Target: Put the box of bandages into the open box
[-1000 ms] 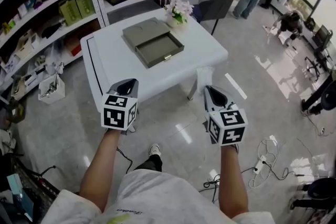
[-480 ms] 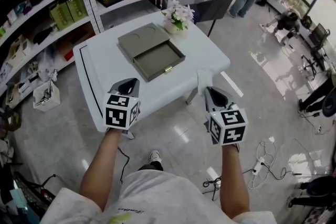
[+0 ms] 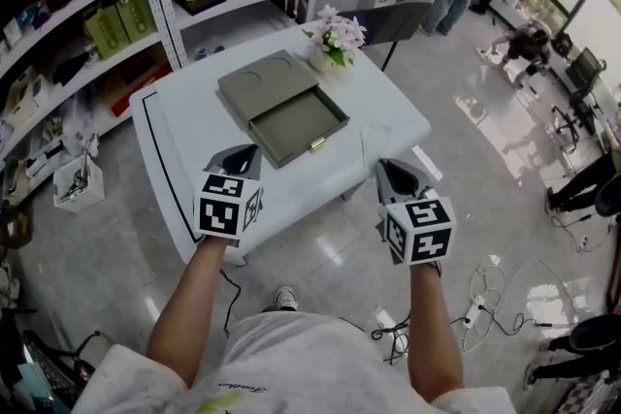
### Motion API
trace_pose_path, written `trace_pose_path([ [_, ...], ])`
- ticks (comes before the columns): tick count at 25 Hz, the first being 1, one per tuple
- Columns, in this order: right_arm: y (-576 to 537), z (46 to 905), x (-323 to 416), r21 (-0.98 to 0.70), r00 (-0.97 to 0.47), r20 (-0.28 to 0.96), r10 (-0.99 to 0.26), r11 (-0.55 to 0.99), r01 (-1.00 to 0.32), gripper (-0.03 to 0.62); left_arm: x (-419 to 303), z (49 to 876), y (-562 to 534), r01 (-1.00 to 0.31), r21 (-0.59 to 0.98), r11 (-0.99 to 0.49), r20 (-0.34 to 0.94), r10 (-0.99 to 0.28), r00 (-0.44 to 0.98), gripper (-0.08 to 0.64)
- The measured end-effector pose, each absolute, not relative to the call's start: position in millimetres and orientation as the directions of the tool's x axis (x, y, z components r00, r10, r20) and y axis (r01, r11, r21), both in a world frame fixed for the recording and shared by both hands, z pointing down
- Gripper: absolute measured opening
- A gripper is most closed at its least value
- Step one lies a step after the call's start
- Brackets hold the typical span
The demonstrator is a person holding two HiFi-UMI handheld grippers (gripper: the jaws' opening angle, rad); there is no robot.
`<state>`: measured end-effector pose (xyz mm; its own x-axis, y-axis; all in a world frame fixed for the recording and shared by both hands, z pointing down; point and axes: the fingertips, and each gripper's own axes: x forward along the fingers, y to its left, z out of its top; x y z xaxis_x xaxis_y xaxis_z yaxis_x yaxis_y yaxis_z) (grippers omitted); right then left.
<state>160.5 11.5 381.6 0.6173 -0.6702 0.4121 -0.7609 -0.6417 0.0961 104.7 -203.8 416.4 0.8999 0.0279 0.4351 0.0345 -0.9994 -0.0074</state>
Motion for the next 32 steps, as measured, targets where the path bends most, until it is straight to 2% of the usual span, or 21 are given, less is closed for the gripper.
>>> trace_pose_path([
  [10,-16,395,183,0.104,0.583,0.429,-0.690,-0.604,-0.791,0.006,124,430,-219,0.030,-0.007,-1.000,0.445,0.024,0.895,0.005],
  [17,-36,402,217,0.103,0.538,0.431,-0.725,-0.552,-0.827,0.006,138,435,-234,-0.027,-0.012,-1.000,0.452,-0.030,0.892,0.005],
  [32,-111,419,308,0.110,0.270,0.467,-0.842,-0.248,-0.963,0.006,156,452,-276,-0.337,-0.020,-0.941,0.481,-0.305,0.822,0.005],
])
